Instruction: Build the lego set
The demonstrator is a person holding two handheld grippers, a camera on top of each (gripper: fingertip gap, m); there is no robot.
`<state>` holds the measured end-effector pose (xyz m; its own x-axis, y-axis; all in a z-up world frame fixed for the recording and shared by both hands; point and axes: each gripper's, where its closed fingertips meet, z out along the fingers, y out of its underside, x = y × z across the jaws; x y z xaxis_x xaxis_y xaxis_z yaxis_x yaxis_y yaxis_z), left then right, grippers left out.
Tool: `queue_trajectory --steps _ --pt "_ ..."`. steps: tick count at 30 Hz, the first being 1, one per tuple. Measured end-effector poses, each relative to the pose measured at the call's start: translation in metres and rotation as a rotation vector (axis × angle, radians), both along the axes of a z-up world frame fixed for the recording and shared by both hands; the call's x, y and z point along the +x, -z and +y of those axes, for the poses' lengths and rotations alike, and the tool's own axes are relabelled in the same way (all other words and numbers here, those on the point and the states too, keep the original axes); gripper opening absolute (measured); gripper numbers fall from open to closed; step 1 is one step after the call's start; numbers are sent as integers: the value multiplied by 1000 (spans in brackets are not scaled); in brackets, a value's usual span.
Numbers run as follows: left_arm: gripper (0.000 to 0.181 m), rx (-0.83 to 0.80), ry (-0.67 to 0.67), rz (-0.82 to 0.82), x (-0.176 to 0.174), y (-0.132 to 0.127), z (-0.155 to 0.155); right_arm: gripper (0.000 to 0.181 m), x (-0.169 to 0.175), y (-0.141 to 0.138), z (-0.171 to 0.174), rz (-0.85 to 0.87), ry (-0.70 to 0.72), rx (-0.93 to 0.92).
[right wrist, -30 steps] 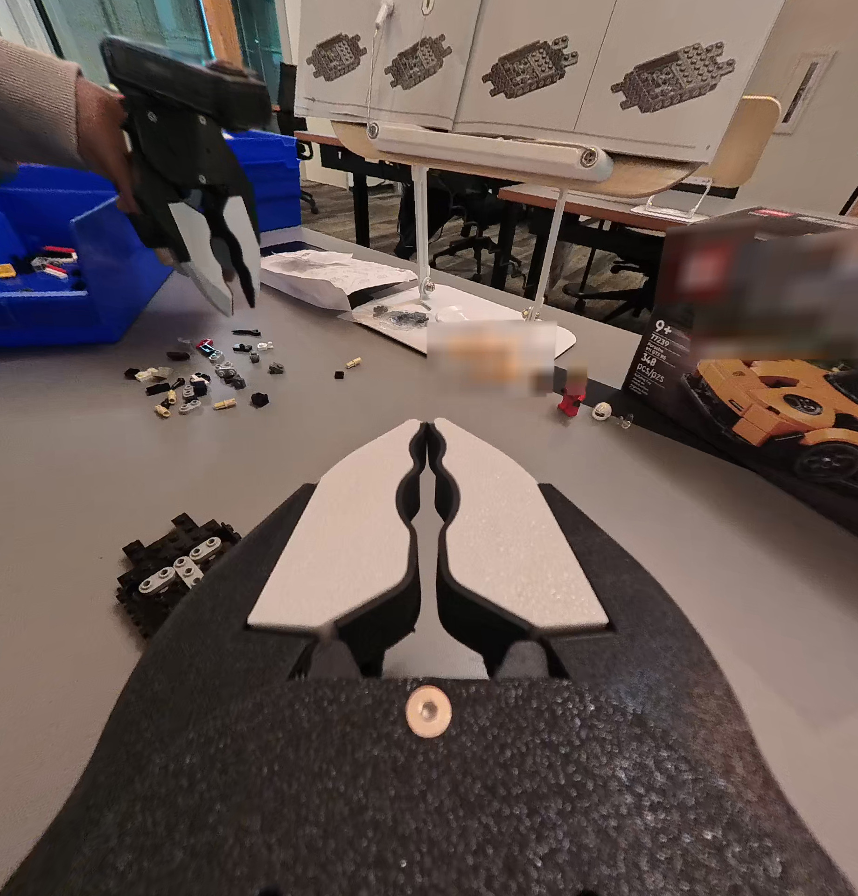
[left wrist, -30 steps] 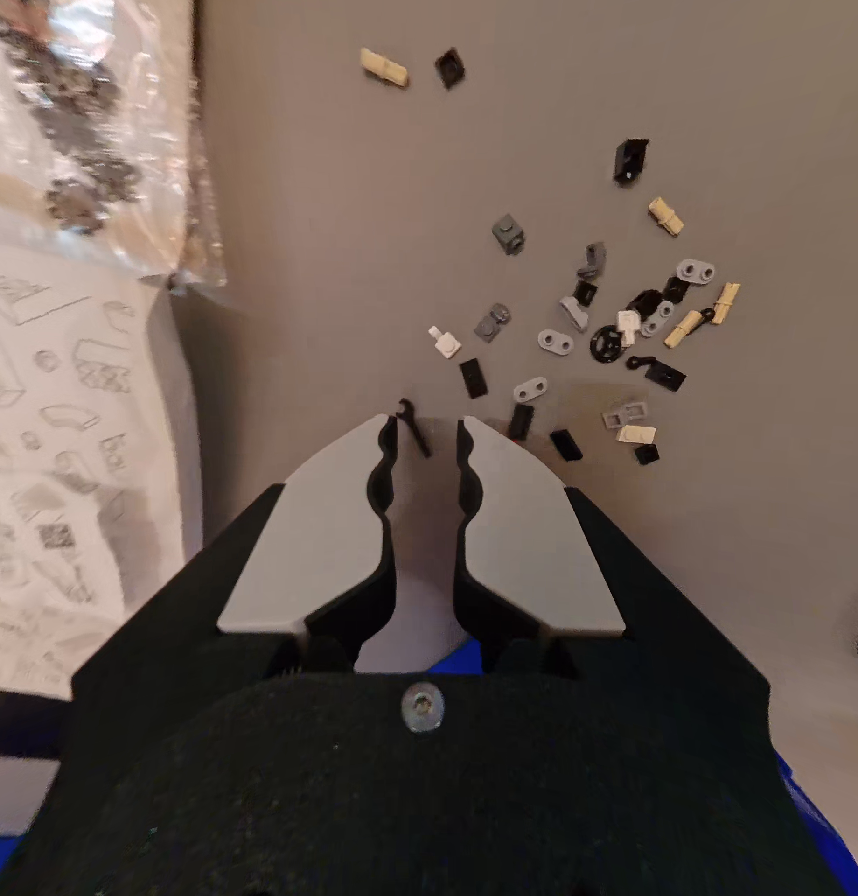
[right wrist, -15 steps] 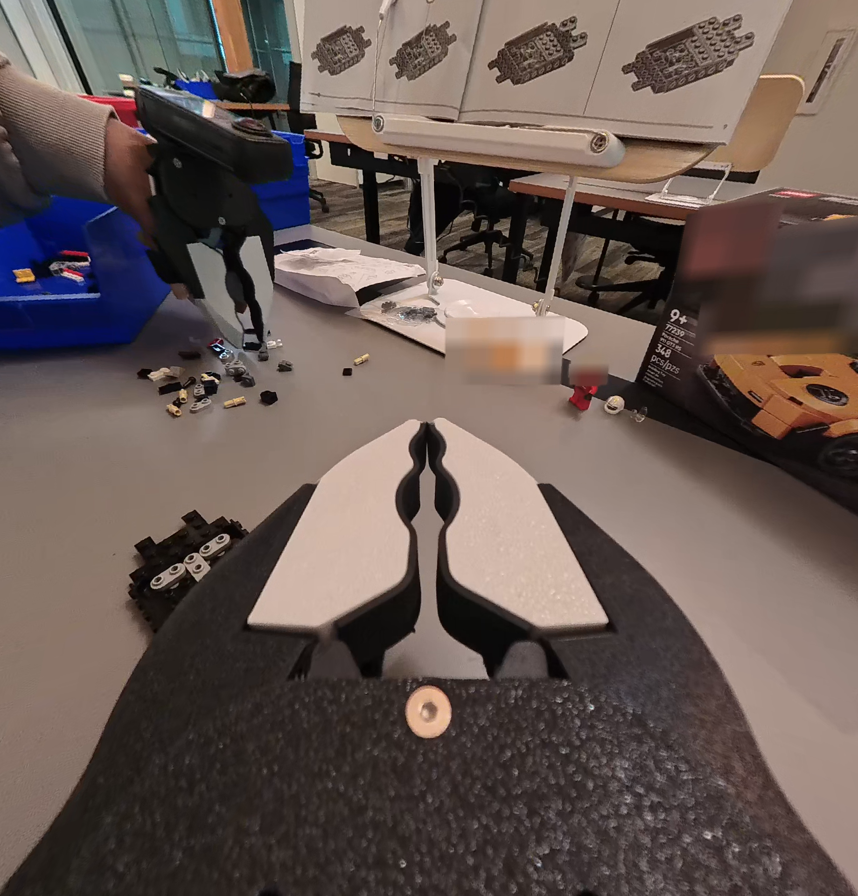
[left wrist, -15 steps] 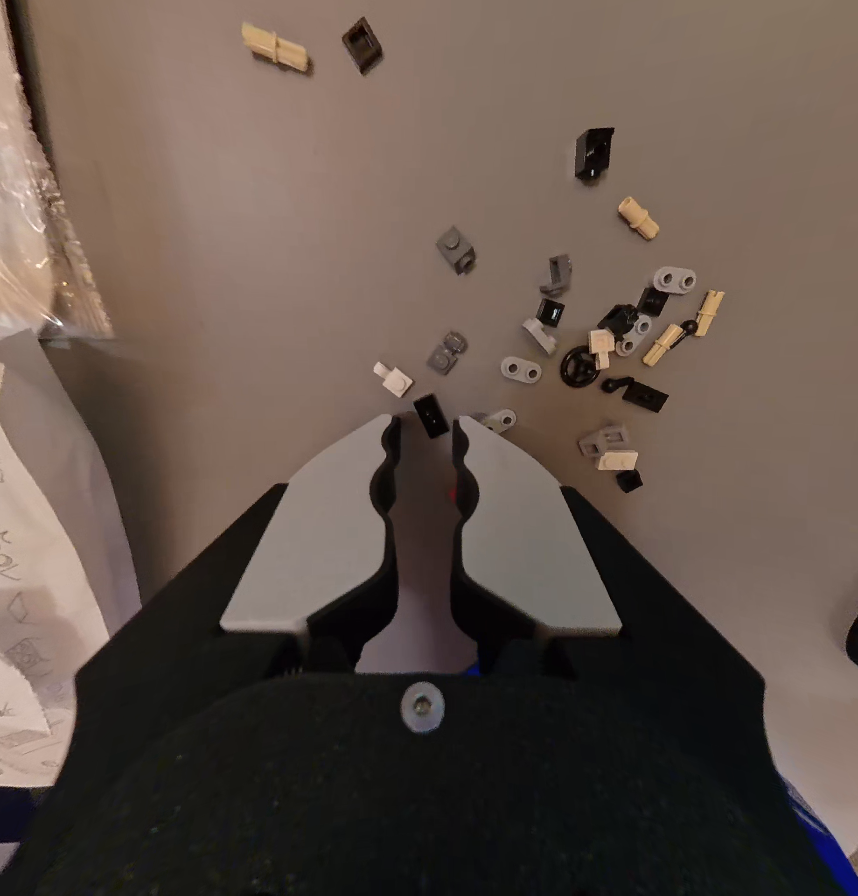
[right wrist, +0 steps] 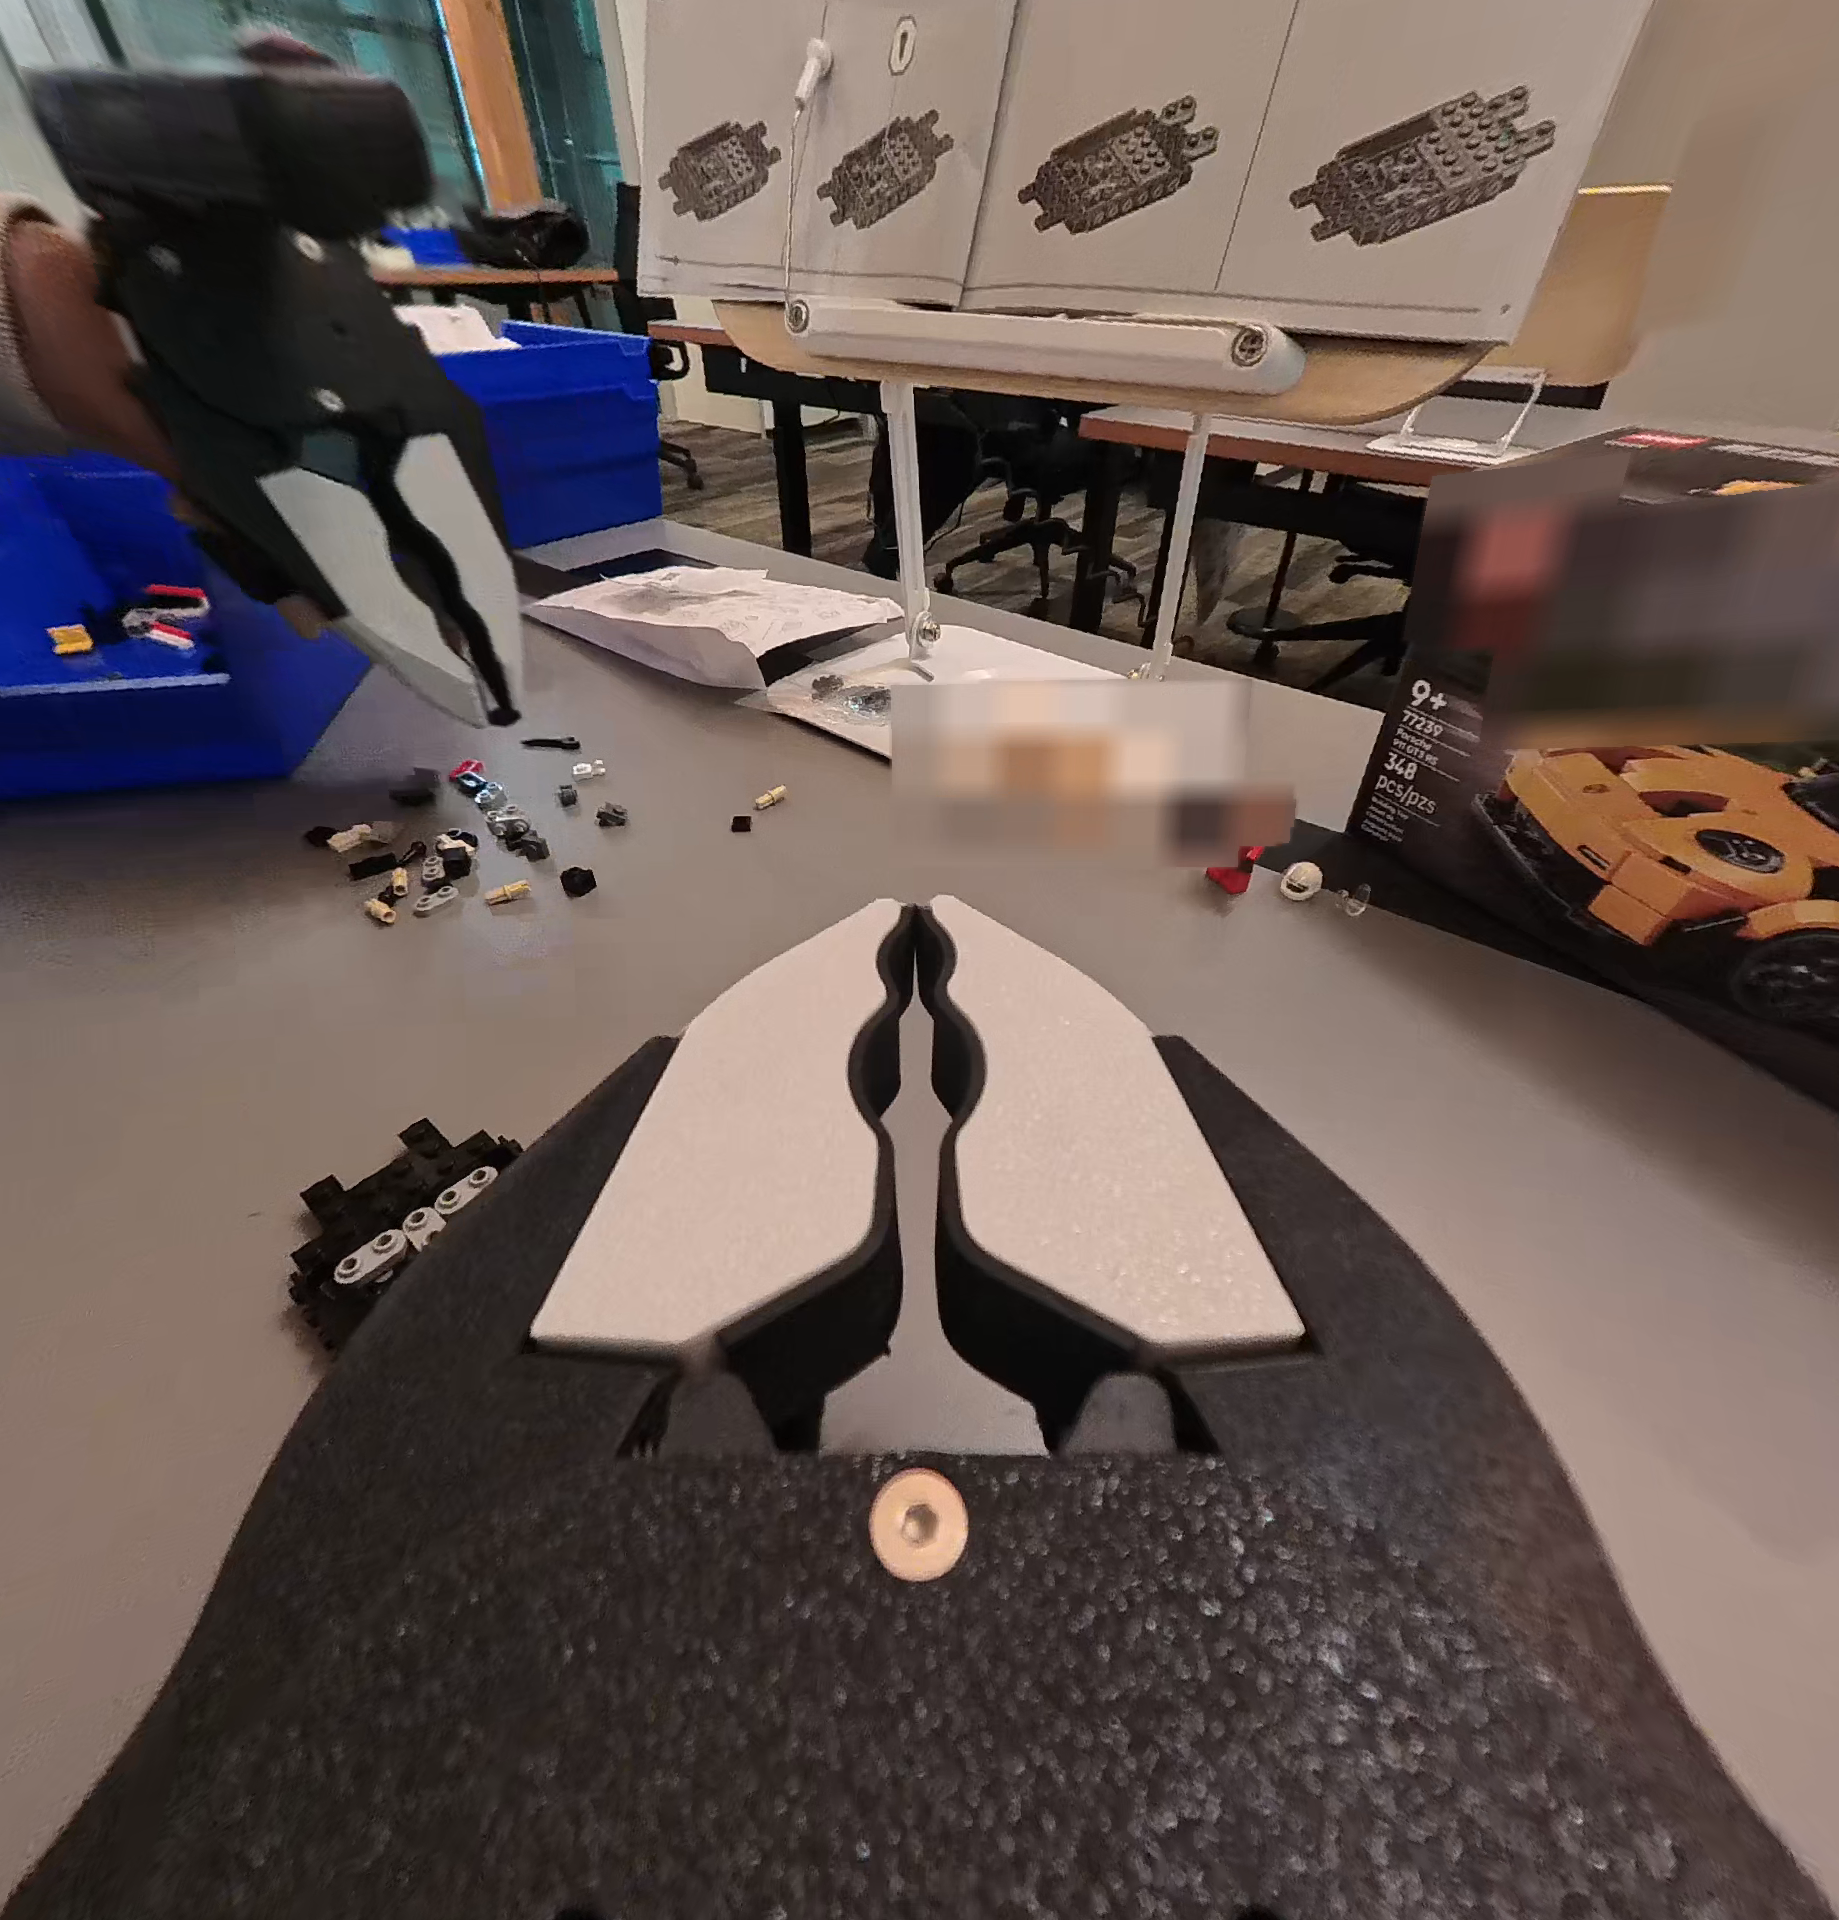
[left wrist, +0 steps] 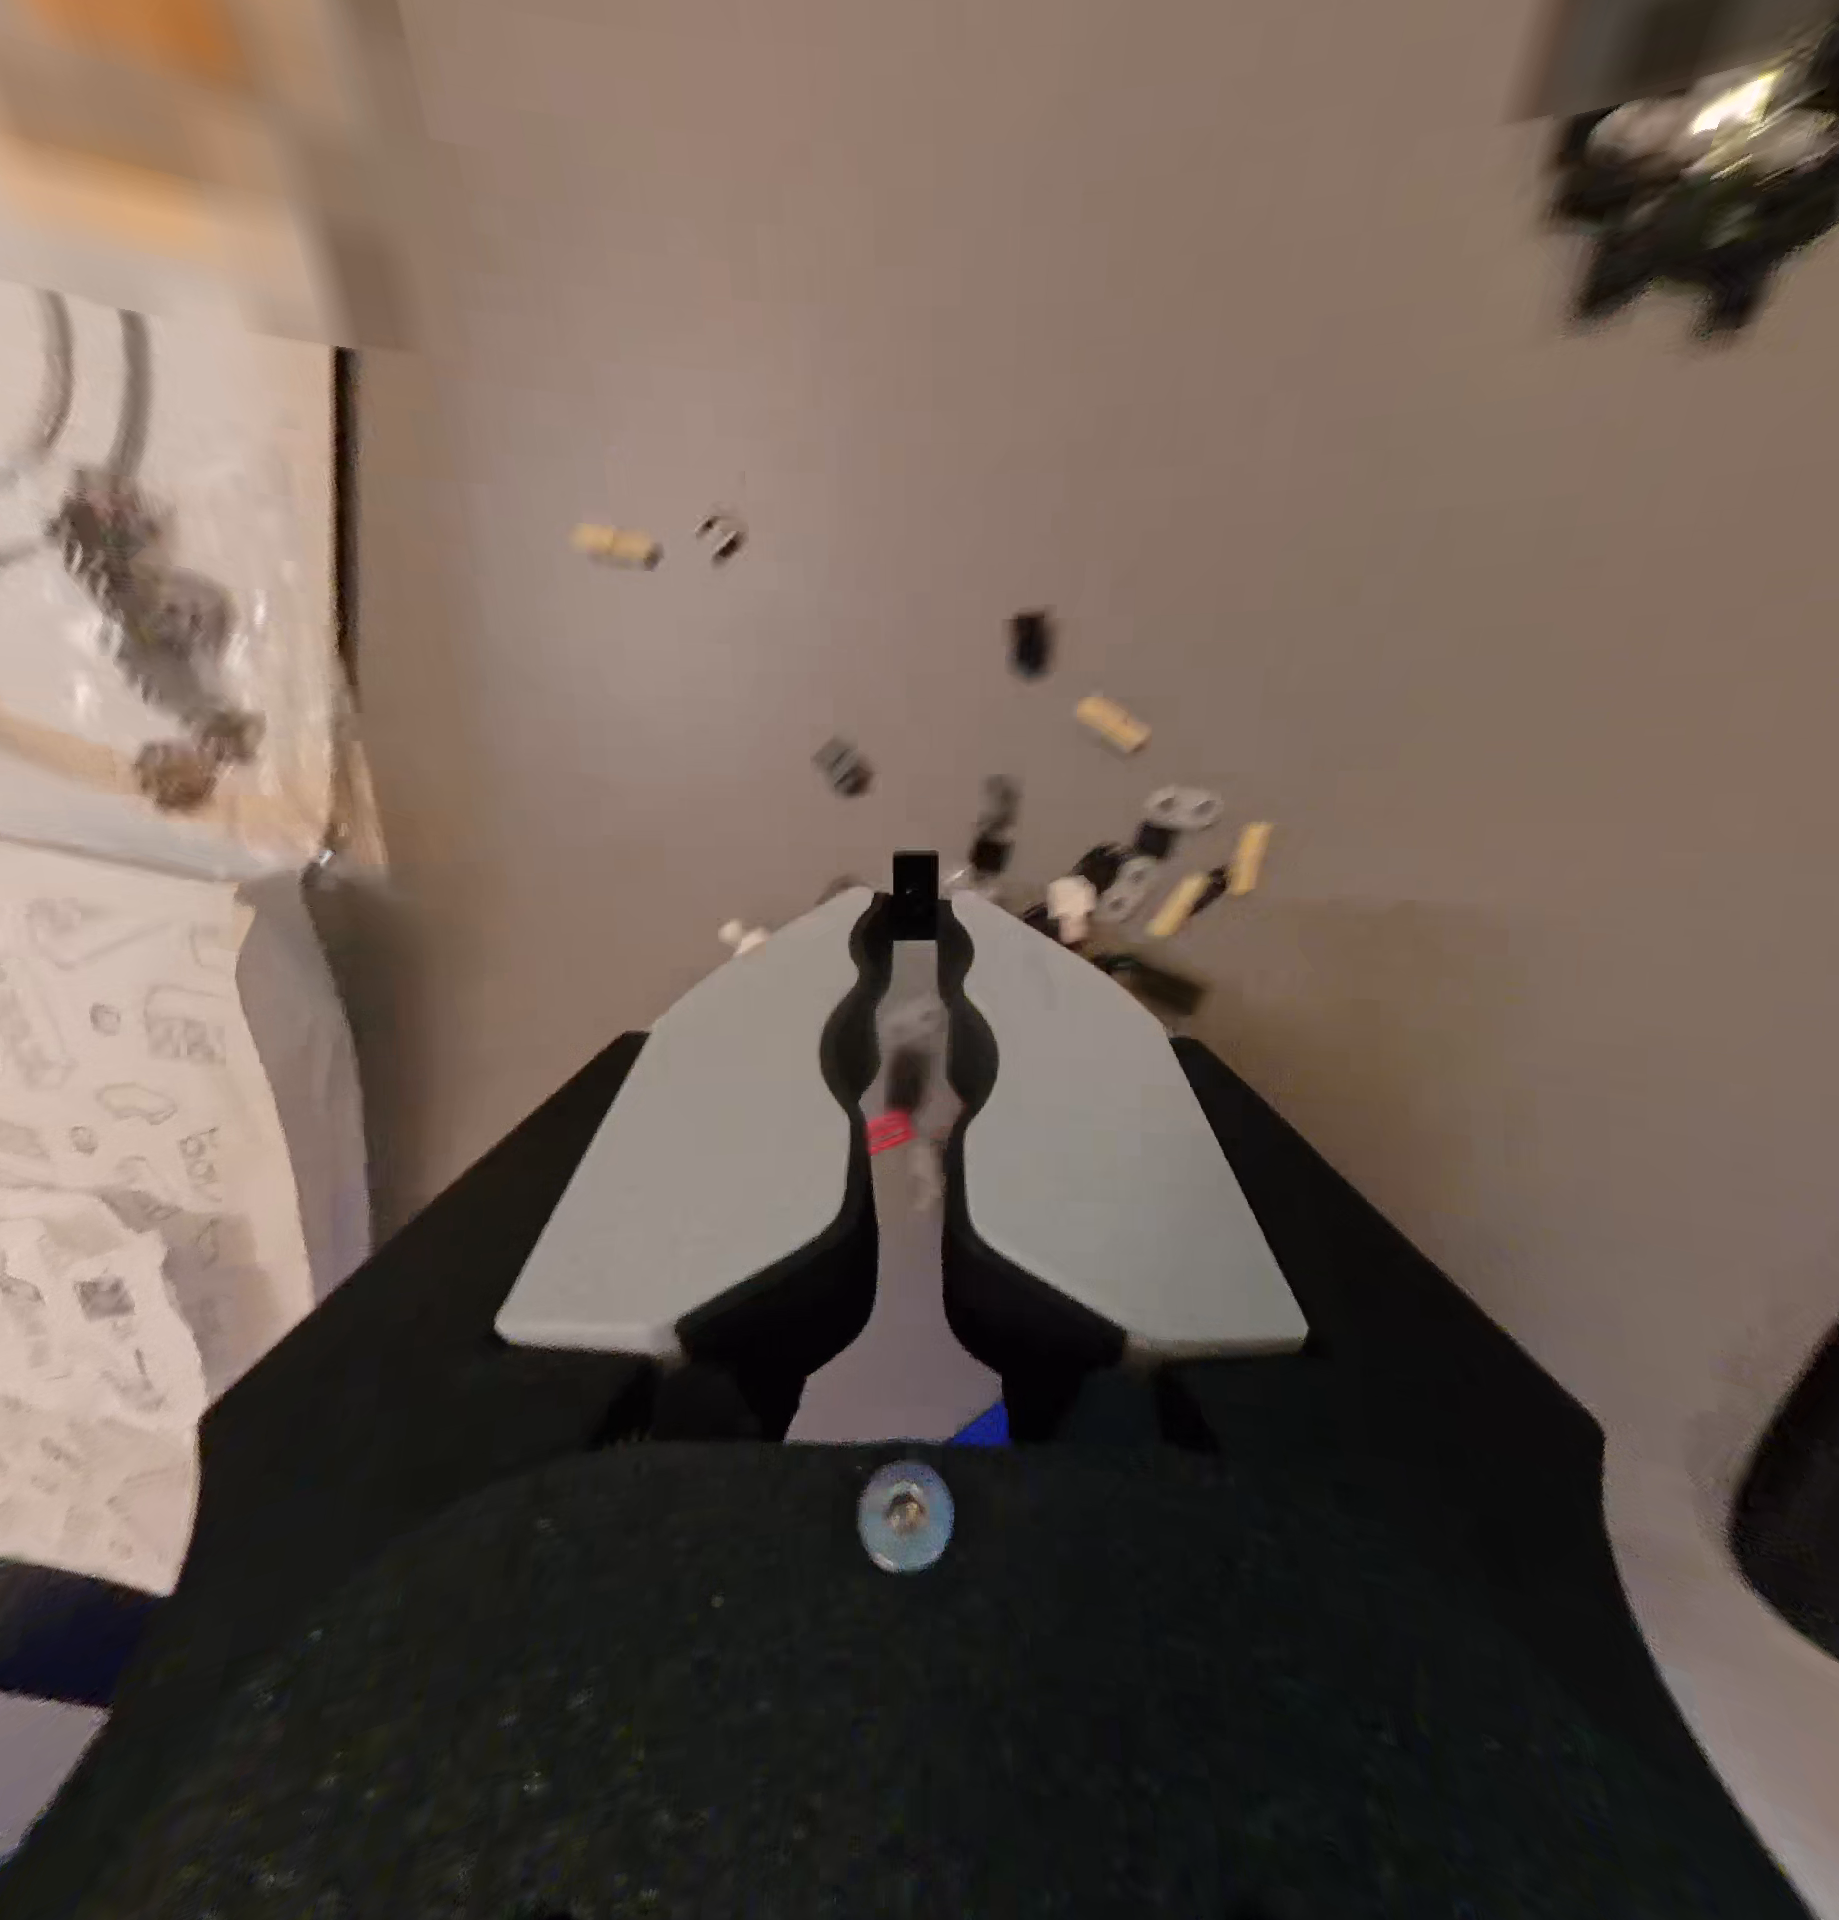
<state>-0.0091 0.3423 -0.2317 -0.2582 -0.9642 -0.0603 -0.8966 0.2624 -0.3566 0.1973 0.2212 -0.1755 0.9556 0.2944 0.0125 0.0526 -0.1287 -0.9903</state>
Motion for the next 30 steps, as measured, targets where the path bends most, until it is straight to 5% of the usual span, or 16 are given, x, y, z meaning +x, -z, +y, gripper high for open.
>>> queue_trajectory --steps 9,19,30 --pt "7 -73 148 -12 61 26 -104 0 -4 2 0 -41 -7 -1" --pt "7 -50 207 -18 132 38 -115 0 1 -2 -2 -32 -5 -3" --pt "14 -37 214 3 134 47 -107 0 -3 3 -2 -40 -30 -29"
